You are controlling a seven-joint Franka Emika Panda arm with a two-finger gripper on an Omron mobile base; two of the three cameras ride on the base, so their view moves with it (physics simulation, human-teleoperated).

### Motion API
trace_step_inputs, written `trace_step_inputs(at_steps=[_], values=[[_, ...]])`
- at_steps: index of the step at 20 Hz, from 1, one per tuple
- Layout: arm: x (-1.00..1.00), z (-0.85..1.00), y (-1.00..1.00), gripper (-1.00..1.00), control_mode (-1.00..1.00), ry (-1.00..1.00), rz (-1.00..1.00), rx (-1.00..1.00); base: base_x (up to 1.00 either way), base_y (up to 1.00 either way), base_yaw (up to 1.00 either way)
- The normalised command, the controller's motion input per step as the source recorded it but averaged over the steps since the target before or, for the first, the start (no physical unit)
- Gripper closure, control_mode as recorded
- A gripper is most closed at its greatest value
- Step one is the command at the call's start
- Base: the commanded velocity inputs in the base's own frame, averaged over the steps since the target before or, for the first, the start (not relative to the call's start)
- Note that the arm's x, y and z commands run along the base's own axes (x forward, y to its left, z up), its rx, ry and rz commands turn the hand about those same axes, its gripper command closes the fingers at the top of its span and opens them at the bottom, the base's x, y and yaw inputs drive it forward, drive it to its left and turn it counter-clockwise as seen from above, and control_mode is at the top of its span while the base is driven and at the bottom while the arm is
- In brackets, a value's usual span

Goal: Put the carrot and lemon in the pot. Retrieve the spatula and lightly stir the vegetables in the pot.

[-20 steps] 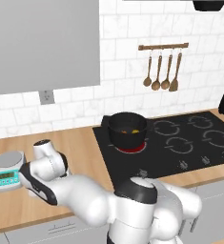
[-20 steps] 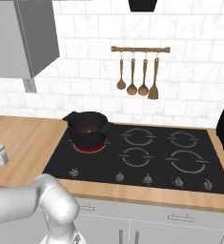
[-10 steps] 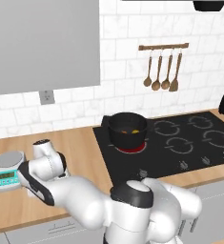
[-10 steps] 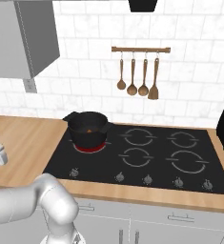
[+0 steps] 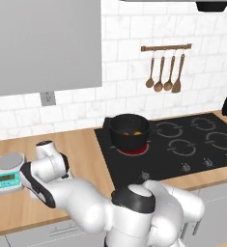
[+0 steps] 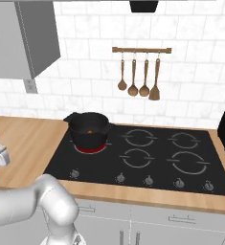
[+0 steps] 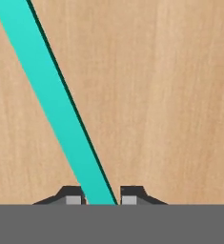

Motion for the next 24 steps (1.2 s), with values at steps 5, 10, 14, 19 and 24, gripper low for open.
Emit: trace_step_inputs(at_steps=[5, 10, 14, 19, 24], values=[[-0.08, -0.81, -0.52, 1.00, -1.00, 0.00, -0.01, -0.19, 0.00, 0.00, 0.00], [-0.11, 0.22, -0.37, 1.00, -1.00, 0.00, 0.00, 0.00, 0.00, 0.00, 0.00], [-0.39, 0.65, -0.38, 1.00, -1.00, 0.00, 0.04, 0.06, 0.00, 0.00, 0.00], [-0.52, 0.50, -0.33, 1.00, -1.00, -0.06, 0.04, 0.02, 0.00, 0.00, 0.00], [-0.26, 0.03, -0.32, 1.00, -1.00, -0.02, 0.02, 0.00, 0.00, 0.00, 0.00]])
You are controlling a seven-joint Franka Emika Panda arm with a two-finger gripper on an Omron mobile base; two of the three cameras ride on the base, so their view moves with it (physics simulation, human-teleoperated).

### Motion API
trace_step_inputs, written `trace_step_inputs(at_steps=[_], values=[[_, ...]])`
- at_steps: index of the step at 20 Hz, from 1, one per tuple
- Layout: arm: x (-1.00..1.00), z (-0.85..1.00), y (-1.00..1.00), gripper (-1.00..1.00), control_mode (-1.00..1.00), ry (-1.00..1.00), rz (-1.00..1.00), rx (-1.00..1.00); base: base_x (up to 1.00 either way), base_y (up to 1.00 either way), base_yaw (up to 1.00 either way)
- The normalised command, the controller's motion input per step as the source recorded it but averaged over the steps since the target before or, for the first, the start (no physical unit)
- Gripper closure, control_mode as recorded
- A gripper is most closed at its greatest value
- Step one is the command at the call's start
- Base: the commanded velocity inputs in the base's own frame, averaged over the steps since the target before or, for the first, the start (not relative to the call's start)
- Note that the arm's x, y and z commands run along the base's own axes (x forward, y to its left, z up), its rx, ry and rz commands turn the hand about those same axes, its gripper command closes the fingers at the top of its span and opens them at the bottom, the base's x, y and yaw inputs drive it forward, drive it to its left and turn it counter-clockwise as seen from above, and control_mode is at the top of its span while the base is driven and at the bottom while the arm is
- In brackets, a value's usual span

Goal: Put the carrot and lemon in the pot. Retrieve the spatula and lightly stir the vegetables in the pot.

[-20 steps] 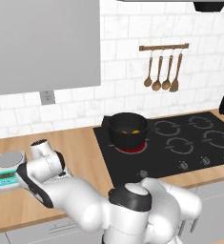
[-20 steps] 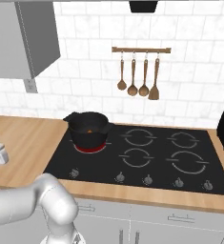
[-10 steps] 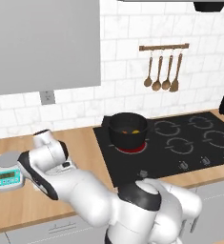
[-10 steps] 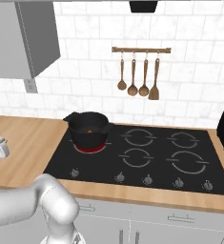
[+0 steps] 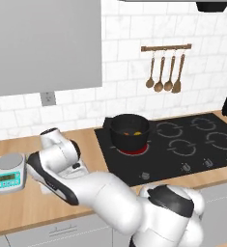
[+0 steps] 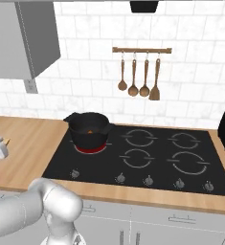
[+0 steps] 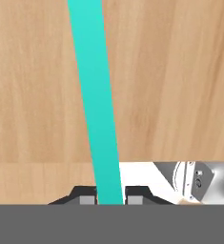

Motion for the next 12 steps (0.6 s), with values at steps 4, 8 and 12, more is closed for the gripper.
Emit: trace_step_inputs(at_steps=[4, 8, 12], values=[[-0.26, 0.15, -0.34, 1.00, -1.00, -0.02, 0.07, 0.09, 0.00, 0.00, 0.00], [-0.44, 0.43, -0.53, 1.00, -1.00, -0.12, 0.11, 0.08, 0.00, 0.00, 0.00], [-0.33, 0.34, -0.75, 1.00, -1.00, -0.19, 0.12, 0.04, 0.00, 0.00, 0.00]])
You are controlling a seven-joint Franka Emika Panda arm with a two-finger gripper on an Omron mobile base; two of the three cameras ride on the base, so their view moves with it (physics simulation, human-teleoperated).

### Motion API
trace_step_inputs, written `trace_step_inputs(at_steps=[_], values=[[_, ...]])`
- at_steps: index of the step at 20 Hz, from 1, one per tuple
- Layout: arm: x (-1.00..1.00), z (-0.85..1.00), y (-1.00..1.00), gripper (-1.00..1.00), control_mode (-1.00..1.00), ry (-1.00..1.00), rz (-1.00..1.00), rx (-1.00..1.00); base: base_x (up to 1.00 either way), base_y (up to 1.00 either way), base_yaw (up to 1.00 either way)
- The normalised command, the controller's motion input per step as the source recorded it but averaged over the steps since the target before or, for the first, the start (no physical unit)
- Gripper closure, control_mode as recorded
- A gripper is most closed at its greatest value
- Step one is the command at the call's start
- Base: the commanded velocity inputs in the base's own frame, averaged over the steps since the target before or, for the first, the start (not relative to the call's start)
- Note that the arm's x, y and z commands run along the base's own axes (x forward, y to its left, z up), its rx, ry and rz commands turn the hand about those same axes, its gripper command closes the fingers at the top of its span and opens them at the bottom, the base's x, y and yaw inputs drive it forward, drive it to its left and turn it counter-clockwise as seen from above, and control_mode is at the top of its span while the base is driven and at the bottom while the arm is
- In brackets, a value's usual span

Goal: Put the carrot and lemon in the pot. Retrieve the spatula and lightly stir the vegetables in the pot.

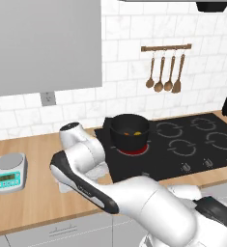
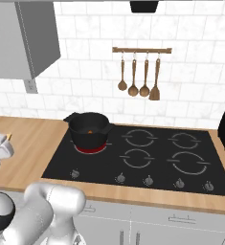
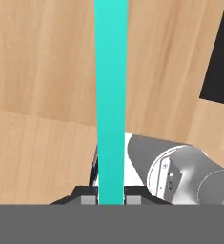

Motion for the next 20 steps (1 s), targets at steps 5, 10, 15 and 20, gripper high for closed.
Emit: trace_step_inputs(at_steps=[5, 10, 15, 20], values=[[-0.10, 0.25, -0.94, 1.00, -1.00, -0.15, 0.13, 0.05, 0.00, 0.00, 0.00], [0.00, 0.50, -1.00, 1.00, -1.00, -0.07, 0.06, 0.12, 0.00, 0.00, 0.00], [0.37, 0.41, -1.00, 1.00, -1.00, 0.01, 0.00, 0.14, 0.00, 0.00, 0.00], [0.88, 0.46, -0.80, 1.00, -1.00, 0.18, -0.03, 0.21, 0.00, 0.00, 0.00]])
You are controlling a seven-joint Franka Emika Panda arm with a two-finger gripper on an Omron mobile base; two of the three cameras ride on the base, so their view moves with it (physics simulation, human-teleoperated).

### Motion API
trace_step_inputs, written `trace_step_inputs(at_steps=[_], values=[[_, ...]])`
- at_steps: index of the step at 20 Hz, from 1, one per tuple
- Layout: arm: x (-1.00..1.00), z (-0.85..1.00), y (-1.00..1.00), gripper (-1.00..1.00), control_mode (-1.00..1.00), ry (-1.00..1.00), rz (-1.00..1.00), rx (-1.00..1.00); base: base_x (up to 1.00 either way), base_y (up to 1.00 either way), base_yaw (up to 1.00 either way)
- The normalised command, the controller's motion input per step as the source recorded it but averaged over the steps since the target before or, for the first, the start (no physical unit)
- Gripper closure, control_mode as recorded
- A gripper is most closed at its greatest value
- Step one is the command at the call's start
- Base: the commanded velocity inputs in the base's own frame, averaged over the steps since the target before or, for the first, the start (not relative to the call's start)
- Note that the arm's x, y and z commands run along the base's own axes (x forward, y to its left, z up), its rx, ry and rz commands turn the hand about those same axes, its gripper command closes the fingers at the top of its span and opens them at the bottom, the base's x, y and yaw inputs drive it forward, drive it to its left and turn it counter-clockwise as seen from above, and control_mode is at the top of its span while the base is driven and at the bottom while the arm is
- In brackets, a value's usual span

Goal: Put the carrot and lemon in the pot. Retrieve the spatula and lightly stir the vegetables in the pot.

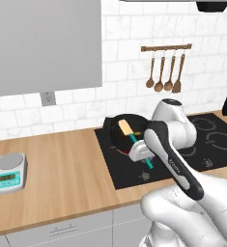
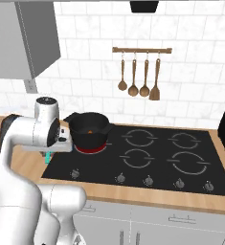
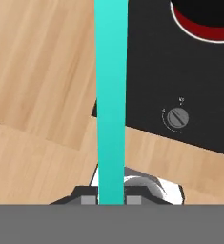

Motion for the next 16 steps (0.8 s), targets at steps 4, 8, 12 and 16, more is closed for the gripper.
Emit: trace_step_inputs(at_steps=[4, 8, 12, 16], values=[[1.00, 0.39, -0.35, 1.00, -1.00, 0.30, -0.12, 0.17, 0.00, 0.00, 0.00], [0.51, 0.32, -0.25, 1.00, -1.00, 0.21, -0.06, 0.27, 0.00, 0.00, 0.00], [0.21, 0.07, -0.11, 1.00, -1.00, 0.04, -0.03, 0.28, 0.00, 0.00, 0.00], [0.38, 0.03, 0.00, 1.00, -1.00, 0.20, -0.08, 0.28, 0.00, 0.00, 0.00]])
